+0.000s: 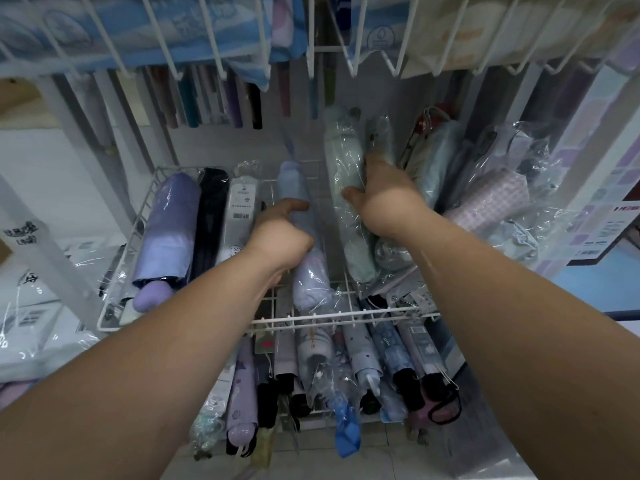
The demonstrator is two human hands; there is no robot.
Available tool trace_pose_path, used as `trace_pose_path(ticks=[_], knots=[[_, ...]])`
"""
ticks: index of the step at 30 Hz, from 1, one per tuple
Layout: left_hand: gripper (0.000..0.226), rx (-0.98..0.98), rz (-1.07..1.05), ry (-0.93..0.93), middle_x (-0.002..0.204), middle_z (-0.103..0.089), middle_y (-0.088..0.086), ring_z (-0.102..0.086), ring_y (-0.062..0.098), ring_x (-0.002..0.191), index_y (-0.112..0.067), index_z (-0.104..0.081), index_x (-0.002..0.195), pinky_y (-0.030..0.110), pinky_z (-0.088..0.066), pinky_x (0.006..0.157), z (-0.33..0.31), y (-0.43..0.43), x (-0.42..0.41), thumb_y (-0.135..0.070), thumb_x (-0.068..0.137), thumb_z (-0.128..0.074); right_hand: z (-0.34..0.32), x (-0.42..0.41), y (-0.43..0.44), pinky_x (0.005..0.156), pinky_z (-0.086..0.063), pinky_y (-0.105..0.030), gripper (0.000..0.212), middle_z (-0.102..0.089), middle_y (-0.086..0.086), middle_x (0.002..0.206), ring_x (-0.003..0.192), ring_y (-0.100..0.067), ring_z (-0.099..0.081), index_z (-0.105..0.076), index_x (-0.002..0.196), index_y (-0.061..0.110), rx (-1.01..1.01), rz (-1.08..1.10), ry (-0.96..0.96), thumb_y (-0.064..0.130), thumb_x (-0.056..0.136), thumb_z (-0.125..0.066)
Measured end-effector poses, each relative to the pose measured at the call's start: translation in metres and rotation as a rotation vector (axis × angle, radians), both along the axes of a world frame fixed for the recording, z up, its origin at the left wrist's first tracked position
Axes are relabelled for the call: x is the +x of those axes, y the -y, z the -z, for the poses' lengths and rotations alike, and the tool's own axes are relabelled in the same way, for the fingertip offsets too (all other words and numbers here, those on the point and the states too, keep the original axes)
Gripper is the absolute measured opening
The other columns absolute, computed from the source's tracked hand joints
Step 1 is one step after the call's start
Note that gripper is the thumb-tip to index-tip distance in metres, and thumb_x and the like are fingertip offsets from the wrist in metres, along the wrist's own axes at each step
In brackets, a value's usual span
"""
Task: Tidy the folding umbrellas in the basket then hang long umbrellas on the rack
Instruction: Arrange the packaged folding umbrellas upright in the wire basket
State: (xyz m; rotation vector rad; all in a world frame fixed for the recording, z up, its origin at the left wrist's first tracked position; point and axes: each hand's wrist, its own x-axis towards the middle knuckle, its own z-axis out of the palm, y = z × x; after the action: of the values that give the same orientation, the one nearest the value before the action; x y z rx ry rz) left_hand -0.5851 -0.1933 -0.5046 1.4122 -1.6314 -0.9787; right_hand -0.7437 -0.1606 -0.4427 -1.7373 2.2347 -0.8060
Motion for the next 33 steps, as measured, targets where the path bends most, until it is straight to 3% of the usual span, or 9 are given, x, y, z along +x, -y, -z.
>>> trace_pose_path(ticks=[3, 6, 10, 14, 18, 22, 24, 26, 33], knots=[[0.061, -0.039, 0.045, 0.39, 0.136, -0.055, 0.009, -0.062, 0.026, 0.111, -0.029, -0.057, 0.136, 0.028, -0.053, 0.093, -0.012, -0.002, 0.008, -0.009, 0.079, -0.066, 0.002, 0.004, 0.003, 0.081, -0.042, -0.032, 0.043, -0.064, -0.015, 0.122, 0.11, -0.036, -0.061, -0.048, 0.128, 0.013, 0.02, -0.002, -0.022, 0.037, 0.095, -0.062], [0.056, 0.018, 0.11, 0.827, 0.148, -0.035, 0.027, -0.05, 0.036, 0.13, -0.012, -0.042, 0.146, 0.037, -0.043, 0.109, -0.022, -0.015, 0.004, -0.015, 0.093, -0.058, 0.0, 0.008, 0.004, 0.077, -0.039, -0.03, 0.042, -0.064, -0.013, 0.12, 0.107, -0.034, -0.061, -0.048, 0.128, 0.012, 0.031, -0.005, -0.035, 0.036, 0.097, -0.06], [0.052, -0.027, 0.205, 1.126, 0.154, -0.017, 0.027, -0.053, 0.036, 0.127, -0.013, -0.045, 0.143, 0.039, -0.047, 0.102, -0.022, -0.027, -0.001, -0.006, 0.092, -0.053, -0.001, 0.01, 0.004, 0.075, -0.038, -0.03, 0.04, -0.064, -0.014, 0.118, 0.107, -0.035, -0.061, -0.047, 0.127, 0.011, 0.015, 0.013, -0.039, 0.034, 0.097, -0.06], [0.049, -0.12, 0.257, 1.195, 0.159, -0.019, 0.018, -0.043, 0.04, 0.128, -0.015, -0.054, 0.139, 0.045, -0.044, 0.1, -0.018, -0.03, 0.003, -0.006, 0.09, -0.051, -0.001, 0.014, 0.005, 0.075, -0.039, -0.029, 0.042, -0.064, -0.015, 0.118, 0.107, -0.036, -0.061, -0.045, 0.13, 0.01, 0.001, -0.002, -0.024, 0.032, 0.097, -0.06], [0.059, -0.204, 0.328, 1.361, 0.146, -0.041, 0.009, -0.037, 0.036, 0.132, -0.032, -0.06, 0.131, 0.05, -0.03, 0.11, -0.009, -0.031, 0.011, -0.058, 0.079, -0.065, 0.0, 0.023, 0.01, 0.077, -0.041, -0.03, 0.047, -0.062, -0.018, 0.124, 0.11, -0.037, -0.061, -0.044, 0.134, 0.009, -0.014, -0.017, -0.023, 0.031, 0.096, -0.061], [0.053, -0.233, 0.322, 1.326, 0.13, -0.056, 0.005, -0.049, 0.028, 0.123, -0.031, -0.062, 0.126, 0.05, -0.031, 0.11, -0.012, -0.025, 0.019, -0.049, 0.077, -0.071, 0.004, 0.025, 0.01, 0.086, -0.045, -0.032, 0.051, -0.058, -0.016, 0.131, 0.118, -0.038, -0.056, -0.042, 0.138, 0.008, 0.033, -0.047, -0.062, 0.031, 0.096, -0.06], [0.051, -0.269, 0.31, 1.364, 0.127, -0.059, 0.003, -0.048, 0.029, 0.126, -0.032, -0.062, 0.123, 0.062, -0.014, 0.115, -0.013, -0.022, 0.025, -0.053, 0.078, -0.069, 0.005, 0.025, 0.009, 0.083, -0.043, -0.031, 0.047, -0.06, -0.017, 0.128, 0.117, -0.037, -0.057, -0.044, 0.134, 0.007, 0.06, -0.036, -0.077, 0.03, 0.096, -0.061], [0.059, -0.319, 0.309, 1.36, 0.133, -0.056, 0.002, -0.038, 0.03, 0.136, -0.035, -0.059, 0.126, 0.069, -0.003, 0.113, -0.012, -0.02, 0.034, -0.066, 0.076, -0.065, 0.004, 0.029, 0.011, 0.082, -0.043, -0.031, 0.046, -0.059, -0.017, 0.13, 0.117, -0.037, -0.057, -0.045, 0.133, 0.006, 0.092, -0.02, -0.093, 0.03, 0.097, -0.06], [0.08, -0.462, 0.199, 1.207, 0.162, -0.023, 0.007, -0.008, 0.031, 0.152, -0.035, -0.05, 0.14, 0.07, -0.007, 0.114, -0.005, -0.027, 0.07, -0.077, 0.072, -0.059, 0.025, 0.054, 0.028, 0.078, -0.039, -0.026, 0.06, -0.057, -0.016, 0.136, 0.121, -0.033, -0.058, -0.038, 0.142, 0.003, 0.243, -0.018, -0.137, 0.026, 0.093, -0.063]])
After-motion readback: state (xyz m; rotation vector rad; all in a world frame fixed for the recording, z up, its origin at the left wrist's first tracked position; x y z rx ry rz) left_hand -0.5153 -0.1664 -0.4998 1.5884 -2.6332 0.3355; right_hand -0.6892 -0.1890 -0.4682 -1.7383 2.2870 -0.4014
